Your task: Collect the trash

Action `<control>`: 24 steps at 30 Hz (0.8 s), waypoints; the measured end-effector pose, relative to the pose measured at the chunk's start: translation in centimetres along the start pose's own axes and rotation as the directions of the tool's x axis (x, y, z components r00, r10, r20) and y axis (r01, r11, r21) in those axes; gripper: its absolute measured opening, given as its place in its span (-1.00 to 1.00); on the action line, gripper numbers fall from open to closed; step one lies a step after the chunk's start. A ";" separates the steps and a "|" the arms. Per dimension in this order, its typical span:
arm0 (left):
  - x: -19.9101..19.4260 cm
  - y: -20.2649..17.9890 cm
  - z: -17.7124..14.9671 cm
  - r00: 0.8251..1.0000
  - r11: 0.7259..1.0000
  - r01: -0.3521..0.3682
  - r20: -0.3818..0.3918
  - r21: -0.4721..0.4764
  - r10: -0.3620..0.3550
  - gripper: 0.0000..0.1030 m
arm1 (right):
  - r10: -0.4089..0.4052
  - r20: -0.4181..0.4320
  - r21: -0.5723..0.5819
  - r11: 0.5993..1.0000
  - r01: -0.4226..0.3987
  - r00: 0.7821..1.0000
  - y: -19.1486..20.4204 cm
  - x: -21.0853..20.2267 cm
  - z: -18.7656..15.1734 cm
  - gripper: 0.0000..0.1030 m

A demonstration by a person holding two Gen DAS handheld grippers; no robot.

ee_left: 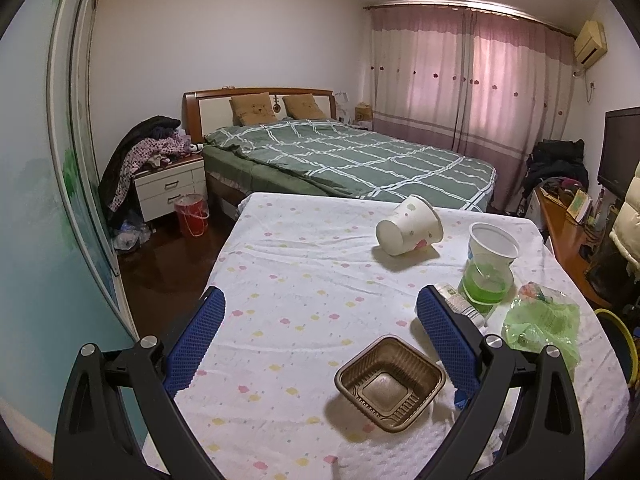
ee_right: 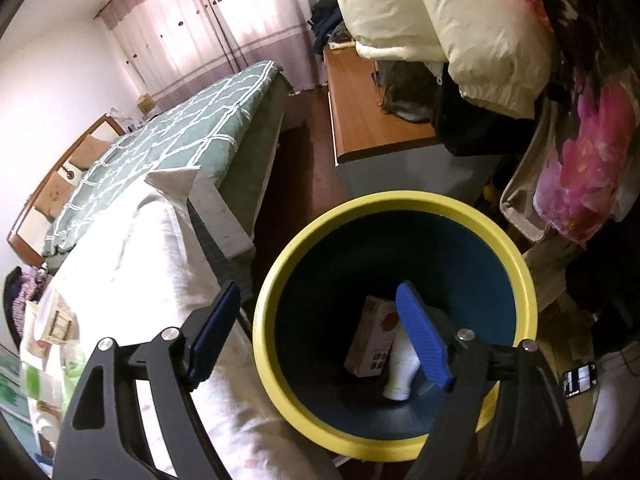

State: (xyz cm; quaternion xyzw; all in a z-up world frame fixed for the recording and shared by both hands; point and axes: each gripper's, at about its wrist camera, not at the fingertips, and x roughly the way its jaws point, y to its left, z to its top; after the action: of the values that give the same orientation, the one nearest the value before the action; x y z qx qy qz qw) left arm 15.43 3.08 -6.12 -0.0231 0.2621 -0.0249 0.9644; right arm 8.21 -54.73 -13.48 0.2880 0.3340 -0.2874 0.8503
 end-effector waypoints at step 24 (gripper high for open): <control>-4.1 -8.8 3.1 0.994 0.989 0.106 0.005 0.103 -0.107 0.85 | 0.253 -0.147 -0.419 0.860 -0.292 0.956 15.0 -1.6 -5.0 0.42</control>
State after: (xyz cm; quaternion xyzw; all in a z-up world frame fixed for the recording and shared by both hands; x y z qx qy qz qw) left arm 13.18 -5.33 -0.85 0.0124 0.2537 -0.0897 0.9630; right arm 15.47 -40.84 -10.91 0.1469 0.3821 -0.0695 0.9097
